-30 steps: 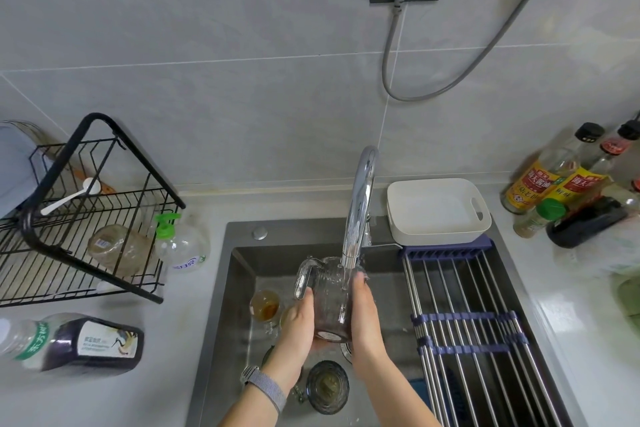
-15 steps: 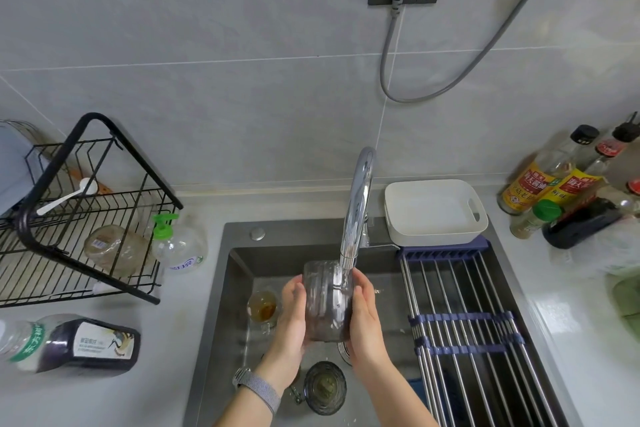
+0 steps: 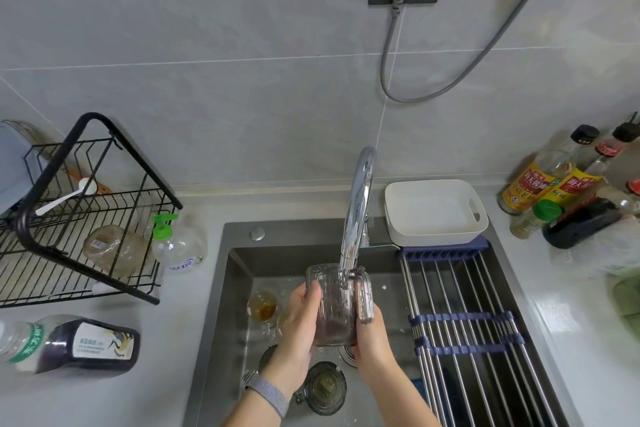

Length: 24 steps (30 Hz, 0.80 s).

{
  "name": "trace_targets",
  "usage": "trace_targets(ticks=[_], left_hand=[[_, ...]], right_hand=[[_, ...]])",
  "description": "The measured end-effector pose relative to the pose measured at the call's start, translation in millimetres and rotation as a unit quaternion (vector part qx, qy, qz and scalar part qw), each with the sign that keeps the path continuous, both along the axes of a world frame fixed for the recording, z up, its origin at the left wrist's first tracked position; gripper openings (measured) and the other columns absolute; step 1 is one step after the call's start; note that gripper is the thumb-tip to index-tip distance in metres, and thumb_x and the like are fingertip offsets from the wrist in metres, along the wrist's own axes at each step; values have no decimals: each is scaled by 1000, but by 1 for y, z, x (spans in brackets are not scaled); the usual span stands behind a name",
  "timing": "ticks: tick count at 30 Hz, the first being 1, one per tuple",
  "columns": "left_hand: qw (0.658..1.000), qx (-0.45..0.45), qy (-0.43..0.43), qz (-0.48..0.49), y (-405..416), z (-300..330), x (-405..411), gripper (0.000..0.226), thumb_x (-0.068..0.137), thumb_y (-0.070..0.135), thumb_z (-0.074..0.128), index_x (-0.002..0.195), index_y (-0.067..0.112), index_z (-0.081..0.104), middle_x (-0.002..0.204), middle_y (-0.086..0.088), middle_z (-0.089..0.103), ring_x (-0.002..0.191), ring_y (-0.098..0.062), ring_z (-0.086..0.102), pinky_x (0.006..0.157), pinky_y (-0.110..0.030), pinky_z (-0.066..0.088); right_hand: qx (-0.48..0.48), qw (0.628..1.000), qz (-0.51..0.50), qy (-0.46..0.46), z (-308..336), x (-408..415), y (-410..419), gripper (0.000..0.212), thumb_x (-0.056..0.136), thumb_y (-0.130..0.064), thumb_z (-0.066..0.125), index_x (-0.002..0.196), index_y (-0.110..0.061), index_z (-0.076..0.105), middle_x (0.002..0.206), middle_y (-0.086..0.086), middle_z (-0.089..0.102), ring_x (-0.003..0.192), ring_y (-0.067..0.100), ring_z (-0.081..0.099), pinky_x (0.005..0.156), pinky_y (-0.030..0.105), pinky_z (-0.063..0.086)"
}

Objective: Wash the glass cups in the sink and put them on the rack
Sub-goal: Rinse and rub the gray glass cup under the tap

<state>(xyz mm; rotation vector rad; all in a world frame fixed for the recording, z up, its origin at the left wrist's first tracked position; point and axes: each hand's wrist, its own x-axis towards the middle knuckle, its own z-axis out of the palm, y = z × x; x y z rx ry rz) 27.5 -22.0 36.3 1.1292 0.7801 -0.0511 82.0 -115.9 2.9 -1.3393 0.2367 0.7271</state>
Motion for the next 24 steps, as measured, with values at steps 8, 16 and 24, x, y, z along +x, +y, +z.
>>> trace_targets(ticks=[8, 16, 24], left_hand=[[996, -82, -18, -5, 15, 4, -1, 55, 81, 44, 62, 129, 21, 52, 116, -6, 71, 106, -23, 68, 80, -42, 57], [992, 111, -31, -58, 10, 5, 1, 48, 68, 44, 79, 111, 29, 62, 100, 15, 74, 95, -2, 68, 82, -19, 51], [991, 93, -7, -93, 6, -4, -6, 26, 86, 47, 58, 112, 41, 54, 106, 28, 65, 93, 17, 61, 79, -8, 48]], right_hand=[[-25, 999, 39, 21, 8, 13, -16, 37, 101, -39, 39, 105, -20, 70, 101, 3, 75, 96, 27, 70, 98, 46, 48], [1, 999, 46, -26, 20, 21, -22, 53, 75, -60, 68, 119, -32, 61, 110, 1, 71, 93, 21, 71, 71, 39, 60], [-125, 986, 4, -108, 13, 14, -21, 37, 64, -52, 82, 94, -31, 74, 87, -7, 76, 86, 10, 72, 76, 40, 61]])
